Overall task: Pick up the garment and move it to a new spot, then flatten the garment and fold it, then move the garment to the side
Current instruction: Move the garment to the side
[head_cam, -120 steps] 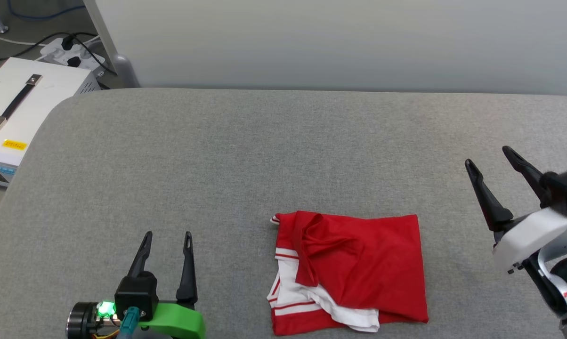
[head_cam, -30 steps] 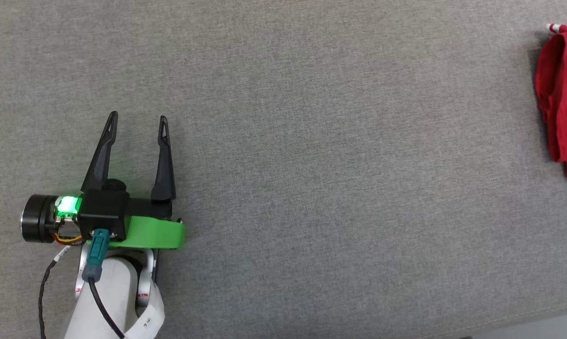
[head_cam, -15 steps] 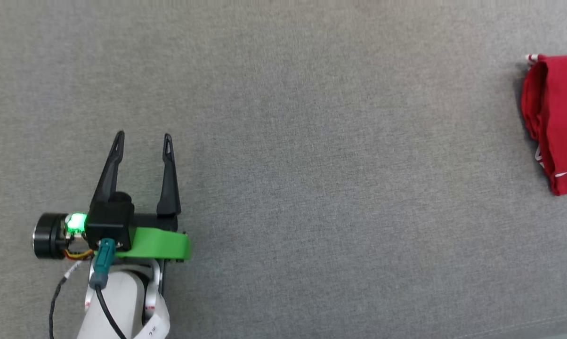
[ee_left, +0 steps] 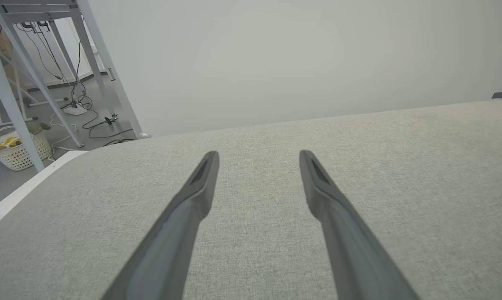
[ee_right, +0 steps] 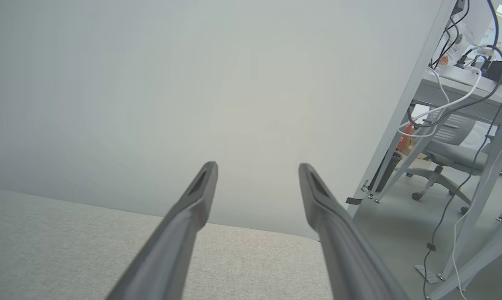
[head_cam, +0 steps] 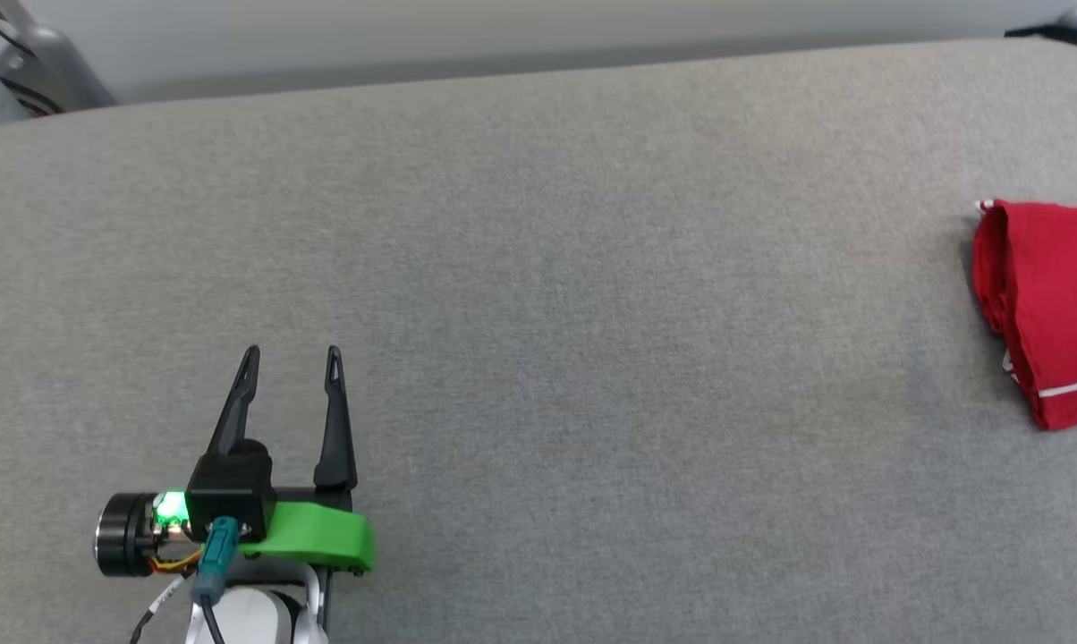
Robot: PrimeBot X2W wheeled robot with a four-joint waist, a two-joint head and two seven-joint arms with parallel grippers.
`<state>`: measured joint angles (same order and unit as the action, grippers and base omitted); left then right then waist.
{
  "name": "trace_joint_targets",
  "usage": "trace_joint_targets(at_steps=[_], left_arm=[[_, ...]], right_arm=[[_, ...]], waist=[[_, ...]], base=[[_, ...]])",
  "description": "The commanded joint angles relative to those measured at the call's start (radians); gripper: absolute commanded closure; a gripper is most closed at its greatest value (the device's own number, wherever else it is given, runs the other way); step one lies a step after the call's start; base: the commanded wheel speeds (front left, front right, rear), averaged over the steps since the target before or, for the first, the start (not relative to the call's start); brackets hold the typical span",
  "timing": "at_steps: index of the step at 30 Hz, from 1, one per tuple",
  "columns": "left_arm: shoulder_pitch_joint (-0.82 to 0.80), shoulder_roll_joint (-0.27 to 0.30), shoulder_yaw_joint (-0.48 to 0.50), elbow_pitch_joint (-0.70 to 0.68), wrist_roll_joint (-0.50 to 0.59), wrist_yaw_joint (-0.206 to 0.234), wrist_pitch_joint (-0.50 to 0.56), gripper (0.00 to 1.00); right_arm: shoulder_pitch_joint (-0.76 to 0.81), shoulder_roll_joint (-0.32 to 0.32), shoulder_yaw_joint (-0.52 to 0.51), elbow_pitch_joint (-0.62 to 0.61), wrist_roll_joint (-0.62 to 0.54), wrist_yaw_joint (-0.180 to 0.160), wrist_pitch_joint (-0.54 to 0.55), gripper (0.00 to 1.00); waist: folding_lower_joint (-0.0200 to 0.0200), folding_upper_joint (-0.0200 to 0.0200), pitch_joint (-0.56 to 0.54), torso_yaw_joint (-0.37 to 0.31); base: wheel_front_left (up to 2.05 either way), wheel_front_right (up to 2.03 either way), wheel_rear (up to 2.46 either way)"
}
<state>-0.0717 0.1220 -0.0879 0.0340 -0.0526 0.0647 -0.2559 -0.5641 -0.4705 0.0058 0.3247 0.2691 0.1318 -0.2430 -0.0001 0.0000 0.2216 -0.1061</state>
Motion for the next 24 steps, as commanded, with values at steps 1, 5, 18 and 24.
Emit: trace_joint_targets(at_steps=[1, 5, 18, 24], left_arm=[[0.019, -0.005, 0.005, 0.005, -0.008, 0.003, -0.006, 0.00], [0.040, -0.011, 0.006, 0.017, -0.012, -0.001, -0.006, 0.00], [0.080, -0.027, 0.033, 0.057, -0.028, -0.007, -0.006, 0.00], [0.109, -0.035, 0.042, 0.057, -0.035, -0.013, -0.006, 0.00]], right_arm=[[0.043, 0.041, -0.008, -0.039, -0.018, -0.001, -0.010, 0.00], [0.147, 0.141, 0.005, -0.140, -0.045, -0.001, -0.016, 0.00], [0.437, 0.305, 0.078, -0.239, -0.045, -0.001, -0.018, 0.00], [0.531, 0.329, 0.079, -0.275, -0.067, -0.001, -0.019, 0.00]], waist=[[0.0001, 0.0000, -0.069, 0.054], [0.0001, 0.0000, -0.101, 0.077], [0.0001, 0.0000, -0.163, 0.106], [0.0001, 0.0000, -0.183, 0.104]], base=[[0.00, 0.00, 0.00], [0.00, 0.00, 0.00], [0.00, 0.00, 0.00], [0.00, 0.00, 0.00]])
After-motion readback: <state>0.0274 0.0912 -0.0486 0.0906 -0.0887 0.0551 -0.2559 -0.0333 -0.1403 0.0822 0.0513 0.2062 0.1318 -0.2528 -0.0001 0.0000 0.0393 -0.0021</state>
